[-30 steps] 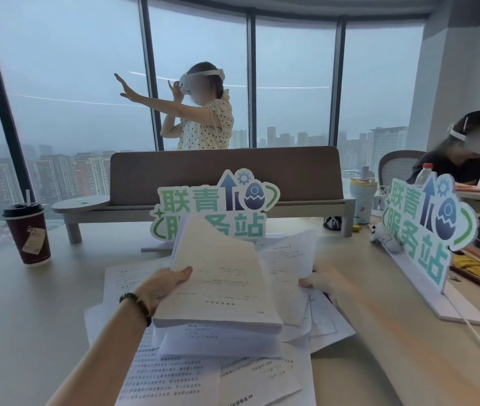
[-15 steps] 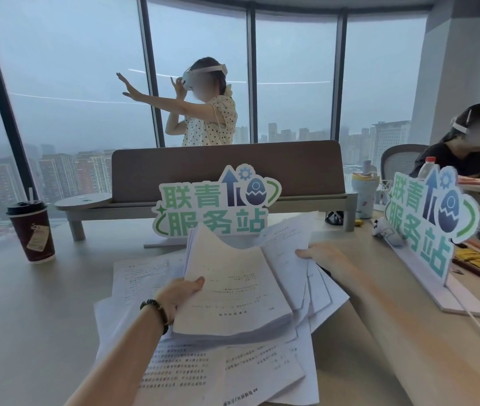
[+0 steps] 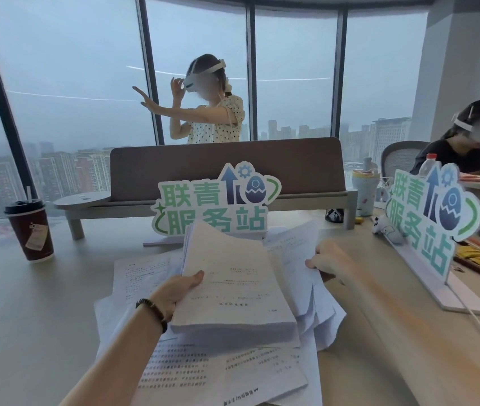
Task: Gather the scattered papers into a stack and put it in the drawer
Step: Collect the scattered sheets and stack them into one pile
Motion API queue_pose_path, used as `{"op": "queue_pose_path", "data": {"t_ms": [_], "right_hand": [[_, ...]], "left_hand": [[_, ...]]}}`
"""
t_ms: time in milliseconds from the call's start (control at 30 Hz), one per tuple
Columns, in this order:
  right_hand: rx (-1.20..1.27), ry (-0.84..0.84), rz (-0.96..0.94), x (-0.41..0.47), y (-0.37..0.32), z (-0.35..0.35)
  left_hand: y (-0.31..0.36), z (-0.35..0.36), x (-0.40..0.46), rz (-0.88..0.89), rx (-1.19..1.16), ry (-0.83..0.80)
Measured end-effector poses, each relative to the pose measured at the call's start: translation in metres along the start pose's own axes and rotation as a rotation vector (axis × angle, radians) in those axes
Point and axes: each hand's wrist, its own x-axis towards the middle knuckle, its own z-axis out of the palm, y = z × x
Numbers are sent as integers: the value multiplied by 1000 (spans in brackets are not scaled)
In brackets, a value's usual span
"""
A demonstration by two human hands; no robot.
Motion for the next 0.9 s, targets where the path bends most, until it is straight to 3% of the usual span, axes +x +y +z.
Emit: {"op": "queue_pose_path", "data": {"t_ms": [267, 467, 533, 700, 900], "right_hand": [[-50, 9, -12, 5, 6, 3], [-372, 232, -227, -3, 0, 12], [-302, 212, -214, -5, -4, 14], [66, -81, 20, -7, -3, 15], [316, -65, 60, -6, -14, 0]], "left_hand": [[-3, 5, 0, -44, -17, -39], [-7, 8, -1, -32, 80, 1], [-7, 9, -2, -12, 90, -2], [-7, 10, -5, -10, 52, -23], [-7, 8, -2, -4, 94, -8]]}}
